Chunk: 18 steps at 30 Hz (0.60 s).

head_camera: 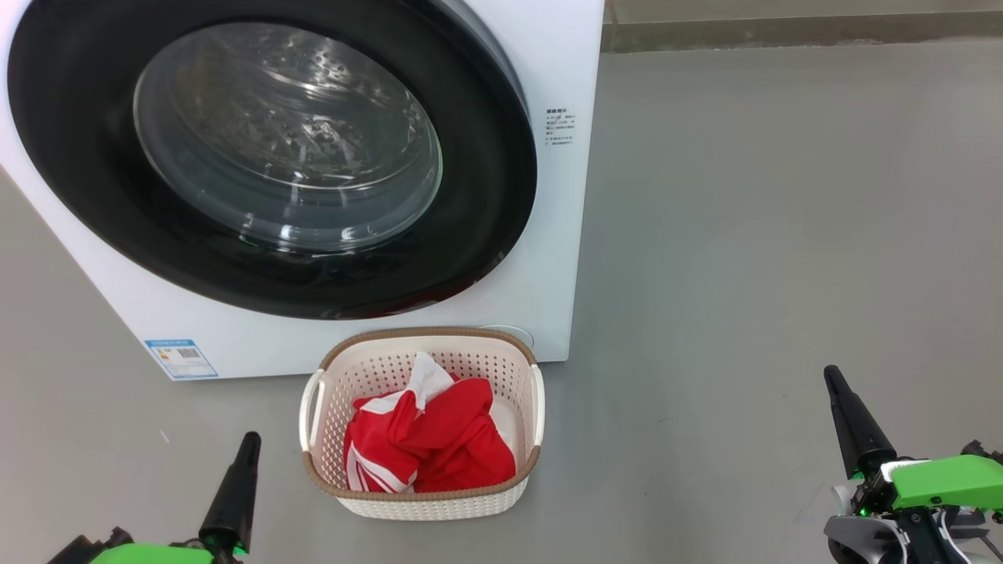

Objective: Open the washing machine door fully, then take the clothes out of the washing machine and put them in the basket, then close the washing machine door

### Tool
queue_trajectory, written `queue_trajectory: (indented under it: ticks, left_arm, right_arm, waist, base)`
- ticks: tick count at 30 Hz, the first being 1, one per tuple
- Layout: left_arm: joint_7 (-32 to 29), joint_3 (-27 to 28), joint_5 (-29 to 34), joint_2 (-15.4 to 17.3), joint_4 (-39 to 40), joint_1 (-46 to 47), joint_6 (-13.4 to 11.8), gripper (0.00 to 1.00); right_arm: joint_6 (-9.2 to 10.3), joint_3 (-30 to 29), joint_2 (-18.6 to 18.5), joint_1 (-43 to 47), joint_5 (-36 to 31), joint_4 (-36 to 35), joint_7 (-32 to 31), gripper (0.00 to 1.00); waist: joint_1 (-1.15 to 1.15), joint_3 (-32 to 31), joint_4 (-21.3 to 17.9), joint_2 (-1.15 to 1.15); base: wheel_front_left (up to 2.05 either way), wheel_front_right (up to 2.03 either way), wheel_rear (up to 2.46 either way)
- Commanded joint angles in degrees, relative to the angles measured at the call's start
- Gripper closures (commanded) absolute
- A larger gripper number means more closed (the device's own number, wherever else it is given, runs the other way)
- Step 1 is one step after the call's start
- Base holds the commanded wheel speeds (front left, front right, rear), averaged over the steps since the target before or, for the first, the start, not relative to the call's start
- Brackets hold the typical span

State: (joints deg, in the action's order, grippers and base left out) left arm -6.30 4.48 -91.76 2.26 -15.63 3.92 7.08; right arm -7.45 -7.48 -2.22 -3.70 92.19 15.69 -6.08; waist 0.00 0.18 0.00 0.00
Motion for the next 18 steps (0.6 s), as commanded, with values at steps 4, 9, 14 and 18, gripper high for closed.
queue_trajectory:
  ticks: [4, 9, 14, 18]
  left_arm:
    - [-0.2, 2.0, -0.4, 0.6, 1.6, 2.3, 0.4, 1.0]
    - [-0.2, 2.0, -0.4, 0.6, 1.6, 2.3, 0.4, 1.0]
    - [-0.2, 2.0, -0.4, 0.6, 1.6, 2.3, 0.4, 1.0]
    - [-0.2, 2.0, -0.4, 0.6, 1.6, 2.3, 0.4, 1.0]
  right_arm:
    - [-0.03, 1.0, -0.7, -2.5, 0.0, -1.7, -0.4, 1.0]
    - [-0.03, 1.0, -0.7, -2.5, 0.0, -1.7, -0.4, 1.0]
    - [-0.03, 0.9, -0.7, -2.5, 0.0, -1.7, -0.4, 1.0]
    - [-0.03, 0.9, -0.7, -2.5, 0.0, -1.7, -0.4, 1.0]
  waist:
    - [0.0, 0.0, 0.0, 0.0]
    - [0.0, 0.0, 0.0, 0.0]
    - [0.0, 0.0, 0.0, 0.0]
    - [0.0, 0.0, 0.0, 0.0]
  base:
    - [0.0, 0.0, 0.0]
    - [0.0, 0.0, 0.0]
    - [0.0, 0.0, 0.0]
    - [0.0, 0.0, 0.0]
